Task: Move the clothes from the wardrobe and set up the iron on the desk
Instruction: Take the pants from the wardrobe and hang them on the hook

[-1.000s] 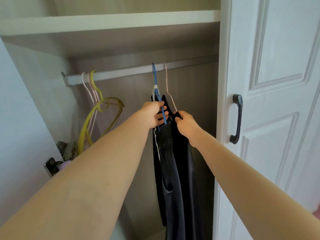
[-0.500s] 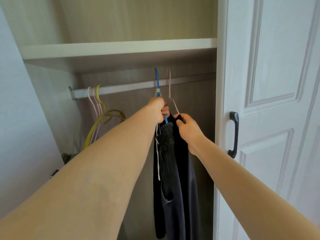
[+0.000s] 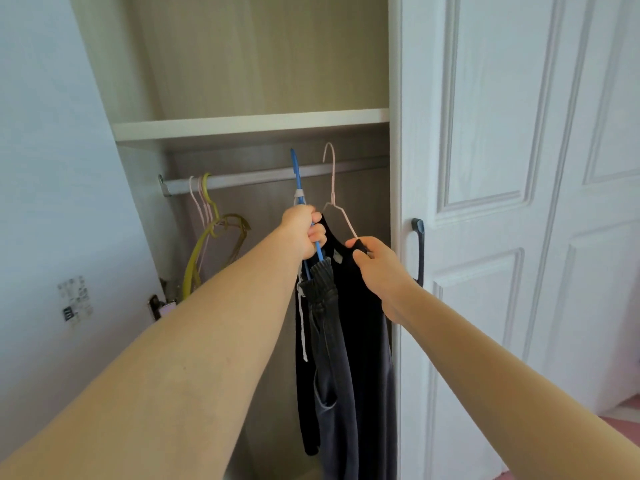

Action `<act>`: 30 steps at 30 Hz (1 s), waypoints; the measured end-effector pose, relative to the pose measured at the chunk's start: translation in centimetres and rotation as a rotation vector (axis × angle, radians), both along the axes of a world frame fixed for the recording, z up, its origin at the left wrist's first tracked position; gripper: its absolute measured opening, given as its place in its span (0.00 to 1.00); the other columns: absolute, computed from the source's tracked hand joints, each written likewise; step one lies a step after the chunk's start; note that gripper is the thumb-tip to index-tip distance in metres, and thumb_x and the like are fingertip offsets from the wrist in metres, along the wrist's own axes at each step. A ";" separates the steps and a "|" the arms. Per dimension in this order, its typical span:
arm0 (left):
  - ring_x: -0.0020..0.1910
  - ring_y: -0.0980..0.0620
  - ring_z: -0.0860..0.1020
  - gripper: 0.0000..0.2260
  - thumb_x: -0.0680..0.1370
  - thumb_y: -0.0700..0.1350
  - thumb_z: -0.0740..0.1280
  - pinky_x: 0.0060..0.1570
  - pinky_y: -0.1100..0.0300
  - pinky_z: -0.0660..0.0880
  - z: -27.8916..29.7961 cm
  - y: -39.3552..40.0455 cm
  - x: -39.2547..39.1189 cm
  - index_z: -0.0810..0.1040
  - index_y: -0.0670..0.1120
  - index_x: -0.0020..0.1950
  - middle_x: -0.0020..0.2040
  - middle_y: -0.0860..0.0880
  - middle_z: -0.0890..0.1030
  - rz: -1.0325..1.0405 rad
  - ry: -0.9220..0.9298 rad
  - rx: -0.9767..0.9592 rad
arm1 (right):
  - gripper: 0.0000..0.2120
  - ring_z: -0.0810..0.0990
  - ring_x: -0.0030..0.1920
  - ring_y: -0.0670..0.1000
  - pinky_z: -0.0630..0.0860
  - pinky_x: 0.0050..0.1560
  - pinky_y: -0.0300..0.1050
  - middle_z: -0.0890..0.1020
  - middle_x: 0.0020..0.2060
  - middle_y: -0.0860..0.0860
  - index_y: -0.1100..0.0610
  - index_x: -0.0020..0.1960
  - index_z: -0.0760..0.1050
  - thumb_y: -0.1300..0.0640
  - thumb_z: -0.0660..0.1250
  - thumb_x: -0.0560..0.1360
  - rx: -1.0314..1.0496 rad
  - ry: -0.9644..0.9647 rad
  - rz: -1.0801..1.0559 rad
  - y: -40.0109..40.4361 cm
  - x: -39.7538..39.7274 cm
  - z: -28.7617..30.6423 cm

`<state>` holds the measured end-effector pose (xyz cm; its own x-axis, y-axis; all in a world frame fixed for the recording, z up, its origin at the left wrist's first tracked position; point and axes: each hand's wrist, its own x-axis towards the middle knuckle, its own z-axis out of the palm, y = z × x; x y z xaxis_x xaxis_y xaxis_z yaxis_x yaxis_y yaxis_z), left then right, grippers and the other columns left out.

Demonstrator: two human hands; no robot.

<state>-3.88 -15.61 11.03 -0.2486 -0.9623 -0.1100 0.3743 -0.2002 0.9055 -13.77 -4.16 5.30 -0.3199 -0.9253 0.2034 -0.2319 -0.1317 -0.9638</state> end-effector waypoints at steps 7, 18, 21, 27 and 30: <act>0.17 0.57 0.57 0.08 0.79 0.37 0.53 0.15 0.65 0.55 -1.7 6.3 2.2 0.65 0.45 0.41 0.31 0.51 0.69 -0.029 0.036 0.030 | 0.12 0.73 0.52 0.49 0.68 0.52 0.44 0.75 0.53 0.49 0.49 0.60 0.72 0.58 0.53 0.82 0.061 0.007 0.000 7.2 0.7 -0.4; 0.18 0.57 0.58 0.14 0.83 0.46 0.53 0.15 0.66 0.55 -2.3 22.1 6.7 0.68 0.45 0.39 0.30 0.51 0.67 -0.159 0.201 0.117 | 0.12 0.74 0.57 0.53 0.71 0.61 0.49 0.77 0.54 0.50 0.49 0.59 0.73 0.57 0.54 0.82 0.081 0.025 -0.008 21.9 4.4 0.6; 0.18 0.57 0.58 0.14 0.83 0.47 0.54 0.15 0.66 0.56 -2.5 26.9 8.0 0.67 0.45 0.39 0.27 0.51 0.68 -0.189 0.248 0.090 | 0.12 0.75 0.56 0.53 0.72 0.60 0.49 0.77 0.55 0.50 0.49 0.60 0.72 0.57 0.54 0.82 0.056 0.044 -0.003 26.7 5.9 0.8; 0.19 0.58 0.58 0.13 0.83 0.46 0.55 0.15 0.66 0.56 -2.0 36.3 10.1 0.65 0.46 0.39 0.25 0.52 0.67 -0.200 0.264 0.008 | 0.11 0.78 0.54 0.54 0.76 0.60 0.56 0.79 0.52 0.51 0.47 0.58 0.73 0.56 0.55 0.81 -0.003 0.011 0.007 35.7 8.8 1.3; 0.19 0.57 0.57 0.11 0.83 0.44 0.55 0.15 0.66 0.55 -1.4 40.2 11.0 0.64 0.46 0.40 0.26 0.52 0.66 -0.194 0.264 -0.020 | 0.10 0.79 0.53 0.55 0.76 0.59 0.57 0.79 0.52 0.51 0.45 0.56 0.73 0.55 0.56 0.81 -0.003 0.002 0.009 39.5 9.6 1.7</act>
